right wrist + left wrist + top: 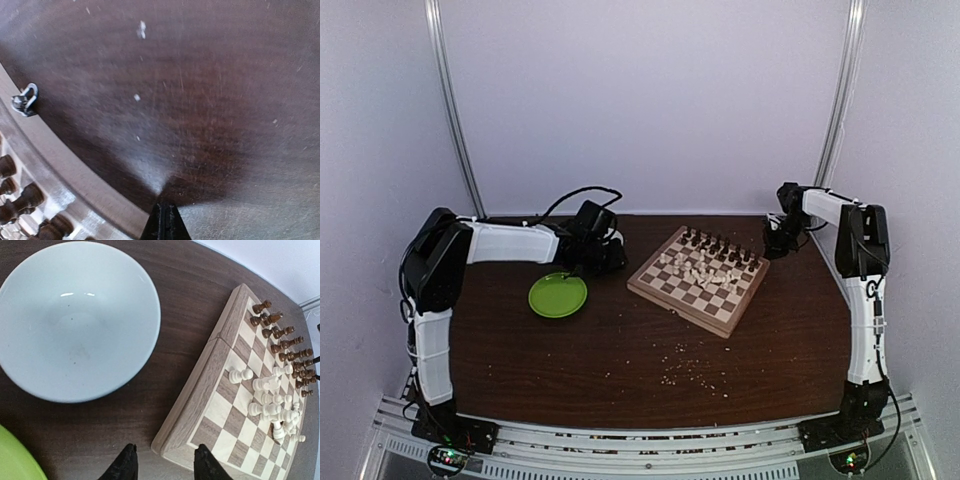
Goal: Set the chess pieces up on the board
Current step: Move the chessboard to the center of the board.
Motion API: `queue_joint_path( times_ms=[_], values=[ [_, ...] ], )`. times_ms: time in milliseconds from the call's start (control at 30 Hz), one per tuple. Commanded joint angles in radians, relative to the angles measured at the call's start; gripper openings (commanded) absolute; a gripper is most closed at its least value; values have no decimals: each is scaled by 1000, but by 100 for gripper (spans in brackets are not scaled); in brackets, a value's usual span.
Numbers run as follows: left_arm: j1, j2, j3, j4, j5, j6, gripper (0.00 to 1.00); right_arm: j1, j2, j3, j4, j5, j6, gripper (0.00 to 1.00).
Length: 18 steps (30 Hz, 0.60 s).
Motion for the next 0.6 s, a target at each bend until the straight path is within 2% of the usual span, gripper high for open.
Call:
queue_joint_path(
  times_ms=[0,200,333,567],
  values=[
    [7,58,62,36,-15,-12,40,-2,-44,-63,-72,-29,-38,0],
    [29,118,95,111,0,-37,42,-2,-110,-189,-47,-32,-55,0],
    [31,165,154,105,16,-19,46,-2,-161,-284,-10,-34,-63,0],
    [44,253,250,106,21,19,49,-4,-189,-334,20,-37,-63,1]
  ],
)
